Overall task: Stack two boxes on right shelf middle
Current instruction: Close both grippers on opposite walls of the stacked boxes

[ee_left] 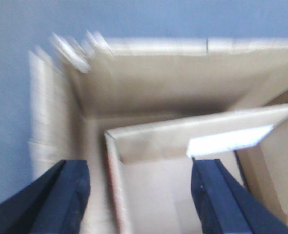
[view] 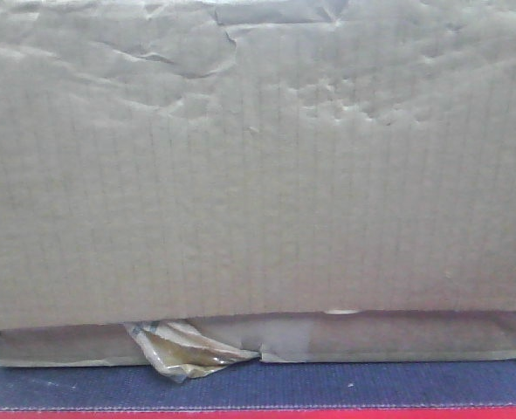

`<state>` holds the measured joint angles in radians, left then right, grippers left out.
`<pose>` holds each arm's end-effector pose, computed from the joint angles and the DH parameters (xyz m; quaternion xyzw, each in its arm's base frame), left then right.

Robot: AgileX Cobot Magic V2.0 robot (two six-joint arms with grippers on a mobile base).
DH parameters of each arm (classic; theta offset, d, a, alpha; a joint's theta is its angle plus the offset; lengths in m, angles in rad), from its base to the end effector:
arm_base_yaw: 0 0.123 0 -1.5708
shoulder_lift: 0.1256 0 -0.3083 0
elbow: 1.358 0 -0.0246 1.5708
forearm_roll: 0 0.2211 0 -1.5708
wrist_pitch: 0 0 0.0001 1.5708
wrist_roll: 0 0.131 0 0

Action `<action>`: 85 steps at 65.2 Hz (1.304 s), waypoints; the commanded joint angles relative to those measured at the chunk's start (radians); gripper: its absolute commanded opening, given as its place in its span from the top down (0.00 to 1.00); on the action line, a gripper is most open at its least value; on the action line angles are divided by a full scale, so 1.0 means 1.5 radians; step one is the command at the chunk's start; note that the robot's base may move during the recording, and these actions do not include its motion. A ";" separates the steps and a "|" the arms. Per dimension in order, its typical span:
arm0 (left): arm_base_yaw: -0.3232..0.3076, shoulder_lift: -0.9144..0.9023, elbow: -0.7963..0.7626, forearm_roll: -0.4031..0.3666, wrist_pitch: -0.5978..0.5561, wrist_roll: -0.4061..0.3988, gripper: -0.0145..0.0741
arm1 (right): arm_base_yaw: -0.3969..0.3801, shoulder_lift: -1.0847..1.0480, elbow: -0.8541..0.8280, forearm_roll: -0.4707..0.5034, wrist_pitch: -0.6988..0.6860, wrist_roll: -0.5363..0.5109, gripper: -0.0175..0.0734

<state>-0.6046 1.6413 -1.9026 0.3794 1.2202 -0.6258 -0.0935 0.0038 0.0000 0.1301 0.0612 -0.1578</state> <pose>0.3062 -0.1562 0.4319 -0.0096 0.9226 -0.0401 0.3835 0.0434 -0.0030 0.2086 0.0201 0.6987 -0.0406 0.7139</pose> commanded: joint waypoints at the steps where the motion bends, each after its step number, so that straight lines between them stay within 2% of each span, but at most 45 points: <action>1: 0.011 -0.028 0.013 -0.004 0.001 0.016 0.43 | -0.003 -0.003 0.000 -0.004 -0.012 0.000 0.99; 11: 0.055 -0.052 0.082 -0.014 0.001 0.028 0.43 | -0.003 -0.003 0.000 -0.004 -0.012 0.000 0.99; 22: 0.103 -0.065 0.164 -0.087 0.001 0.031 0.43 | -0.003 -0.003 0.000 -0.004 -0.012 0.000 0.99; 32: 0.105 -0.065 0.215 -0.115 0.001 0.034 0.43 | -0.003 -0.003 0.000 -0.004 -0.012 0.000 0.99; 54: 0.105 -0.065 0.312 -0.127 0.001 0.034 0.43 | -0.003 -0.003 0.000 -0.004 -0.012 0.000 0.99; 73: 0.105 -0.065 0.315 -0.129 0.001 0.064 0.43 | -0.003 -0.003 0.000 -0.004 -0.012 0.000 0.99; 85: 0.105 -0.065 0.315 -0.129 0.001 0.066 0.43 | -0.003 -0.003 0.000 -0.004 -0.012 0.000 0.99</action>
<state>-0.4486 1.5577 -1.4312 0.1888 1.2238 -0.5331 -0.0935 0.0038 0.0000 0.1301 0.0612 -0.1578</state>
